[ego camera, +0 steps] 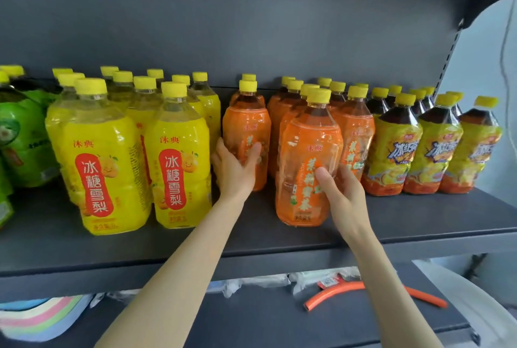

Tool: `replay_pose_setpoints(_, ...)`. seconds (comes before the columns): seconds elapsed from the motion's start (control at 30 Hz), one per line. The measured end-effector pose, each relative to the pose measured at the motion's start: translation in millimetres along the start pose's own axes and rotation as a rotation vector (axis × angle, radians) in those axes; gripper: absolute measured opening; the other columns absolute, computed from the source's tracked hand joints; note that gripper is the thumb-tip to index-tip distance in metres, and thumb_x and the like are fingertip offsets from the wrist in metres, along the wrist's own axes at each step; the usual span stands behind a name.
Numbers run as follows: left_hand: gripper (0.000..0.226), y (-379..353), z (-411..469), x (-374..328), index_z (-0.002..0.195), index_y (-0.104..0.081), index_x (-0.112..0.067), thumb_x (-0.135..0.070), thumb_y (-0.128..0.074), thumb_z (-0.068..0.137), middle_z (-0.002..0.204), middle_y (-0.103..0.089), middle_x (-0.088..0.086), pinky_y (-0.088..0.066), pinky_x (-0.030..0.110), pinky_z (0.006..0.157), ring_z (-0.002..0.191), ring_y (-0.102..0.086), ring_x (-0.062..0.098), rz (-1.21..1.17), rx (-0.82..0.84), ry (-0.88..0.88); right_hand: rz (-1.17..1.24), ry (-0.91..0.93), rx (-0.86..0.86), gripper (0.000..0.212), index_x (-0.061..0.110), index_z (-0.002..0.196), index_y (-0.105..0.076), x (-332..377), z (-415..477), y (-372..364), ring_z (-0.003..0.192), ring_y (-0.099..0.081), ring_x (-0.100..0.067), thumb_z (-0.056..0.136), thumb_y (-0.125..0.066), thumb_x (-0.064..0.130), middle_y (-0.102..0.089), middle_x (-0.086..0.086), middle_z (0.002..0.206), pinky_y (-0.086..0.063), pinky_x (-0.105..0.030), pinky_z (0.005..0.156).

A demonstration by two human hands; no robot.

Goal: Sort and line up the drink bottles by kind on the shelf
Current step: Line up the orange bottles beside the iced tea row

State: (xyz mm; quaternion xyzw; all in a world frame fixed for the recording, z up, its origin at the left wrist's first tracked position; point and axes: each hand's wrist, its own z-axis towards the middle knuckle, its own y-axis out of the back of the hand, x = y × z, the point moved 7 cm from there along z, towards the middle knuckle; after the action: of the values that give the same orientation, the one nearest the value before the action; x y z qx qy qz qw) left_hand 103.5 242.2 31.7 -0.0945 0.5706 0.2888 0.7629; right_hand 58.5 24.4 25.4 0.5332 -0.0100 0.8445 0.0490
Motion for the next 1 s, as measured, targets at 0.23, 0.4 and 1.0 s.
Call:
replay_pose_setpoints(0.23, 0.079, -11.6, 13.2, 9.0, 0.148, -0.02, -0.017, -0.047, -0.059, 0.086, 0.149, -0.033, 0.008, -0.034, 0.045, 0.109, 0.136, -0.034, 0.026, -0.02, 0.039, -0.048, -0.002, 0.044, -0.026, 0.045, 0.032, 0.108, -0.058, -6.2, 6.4, 11.5, 0.101, -0.067, -0.009, 0.074, -0.06, 0.062, -0.07, 0.012, 0.107, -0.055, -0.032, 0.085)
replay_pose_setpoints(0.4, 0.081, -27.1, 19.0, 11.6, 0.151, -0.01, -0.022, -0.046, -0.056, 0.089, 0.152, -0.03, 0.004, -0.034, 0.047, 0.11, 0.138, -0.033, 0.024, -0.133, 0.128, 0.026, -0.006, 0.065, -0.015, 0.059, 0.025, 0.115, -0.056, -7.3, 7.9, 12.0, 0.1, -0.067, -0.007, 0.072, -0.058, 0.064, -0.069, 0.01, 0.109, -0.055, -0.029, 0.083)
replay_pose_setpoints(1.0, 0.076, -40.1, 42.9, 17.5, 0.15, -0.015, -0.017, -0.044, -0.055, 0.091, 0.15, -0.033, 0.007, -0.035, 0.044, 0.109, 0.136, -0.035, 0.025, -0.129, 0.078, 0.051, -0.015, 0.1, -0.019, 0.052, 0.02, 0.122, -0.052, -10.4, 10.4, 12.5, 0.097, -0.066, 0.001, 0.081, -0.056, 0.051, -0.066, 0.014, 0.11, -0.053, -0.015, 0.074)
